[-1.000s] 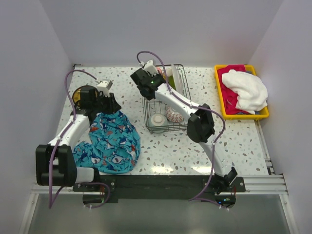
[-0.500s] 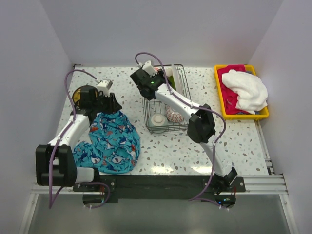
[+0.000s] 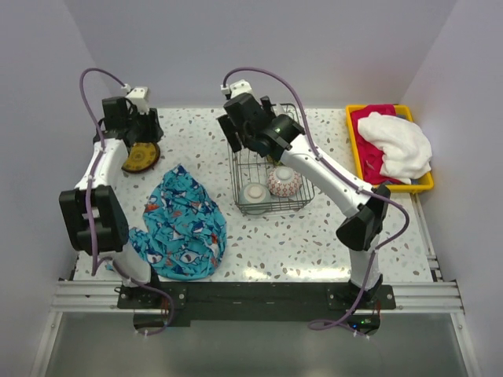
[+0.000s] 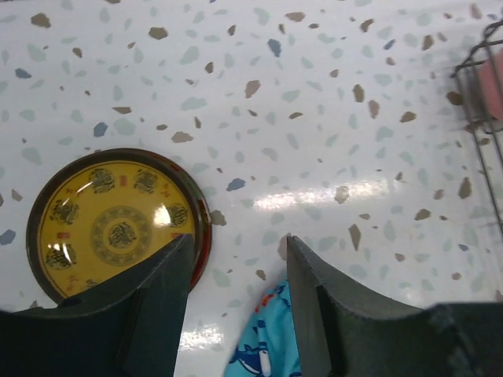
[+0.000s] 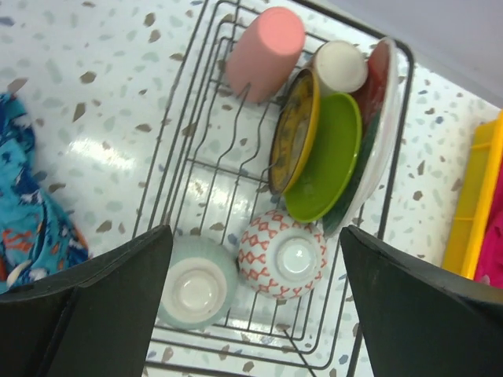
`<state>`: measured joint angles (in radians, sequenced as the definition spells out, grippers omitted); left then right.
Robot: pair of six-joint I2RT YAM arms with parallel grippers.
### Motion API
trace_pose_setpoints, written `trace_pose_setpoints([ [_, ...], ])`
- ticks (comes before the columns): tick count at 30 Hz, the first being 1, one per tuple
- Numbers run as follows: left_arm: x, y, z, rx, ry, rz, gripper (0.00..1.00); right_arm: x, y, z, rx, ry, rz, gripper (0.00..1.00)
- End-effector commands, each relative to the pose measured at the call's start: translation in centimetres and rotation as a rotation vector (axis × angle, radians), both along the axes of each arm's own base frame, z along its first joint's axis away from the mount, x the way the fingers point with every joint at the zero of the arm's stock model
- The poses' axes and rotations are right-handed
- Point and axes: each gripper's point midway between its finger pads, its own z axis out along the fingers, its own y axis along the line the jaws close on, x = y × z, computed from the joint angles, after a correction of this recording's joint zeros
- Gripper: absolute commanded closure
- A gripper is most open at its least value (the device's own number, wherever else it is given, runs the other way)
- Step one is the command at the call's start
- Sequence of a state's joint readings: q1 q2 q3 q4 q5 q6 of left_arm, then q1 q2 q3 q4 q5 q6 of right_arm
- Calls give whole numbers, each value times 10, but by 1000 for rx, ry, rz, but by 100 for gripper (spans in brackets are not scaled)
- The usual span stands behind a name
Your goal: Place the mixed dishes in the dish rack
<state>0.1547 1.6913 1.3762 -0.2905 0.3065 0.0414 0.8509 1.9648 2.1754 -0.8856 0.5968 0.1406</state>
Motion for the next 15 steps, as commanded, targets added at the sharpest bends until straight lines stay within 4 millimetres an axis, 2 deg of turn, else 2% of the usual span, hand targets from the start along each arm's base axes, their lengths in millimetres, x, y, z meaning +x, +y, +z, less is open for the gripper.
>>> trace_pose_setpoints([
  [1, 6, 45, -22, 120, 117, 96, 44, -25, 22, -16, 54, 137, 209, 6],
  [2, 8, 51, -22, 122, 127, 107, 44, -30, 29, -17, 91, 178, 265, 3],
  [3, 8, 58, -30, 126, 147, 118, 44, -33, 33, -15, 119, 199, 305, 1],
  [7, 7, 82, -54, 170, 190, 141, 45, -32, 46, -7, 226, 263, 400, 1],
  [9, 10, 88, -71, 164, 213, 119, 51, -31, 56, -18, 244, 312, 445, 2],
  [10, 13, 87, -74, 163, 215, 107, 56, -32, 60, -15, 249, 317, 488, 3],
  [11, 14, 89, -86, 165, 238, 93, 58, -34, 65, -16, 256, 326, 527, 7],
  [13, 17, 87, -93, 164, 245, 69, 63, -34, 78, -29, 276, 362, 569, 14],
  [14, 18, 86, -101, 159, 259, 61, 66, -32, 80, -35, 276, 378, 559, 22],
  [15, 18, 85, -104, 155, 263, 51, 69, -27, 83, -50, 273, 408, 529, 25],
])
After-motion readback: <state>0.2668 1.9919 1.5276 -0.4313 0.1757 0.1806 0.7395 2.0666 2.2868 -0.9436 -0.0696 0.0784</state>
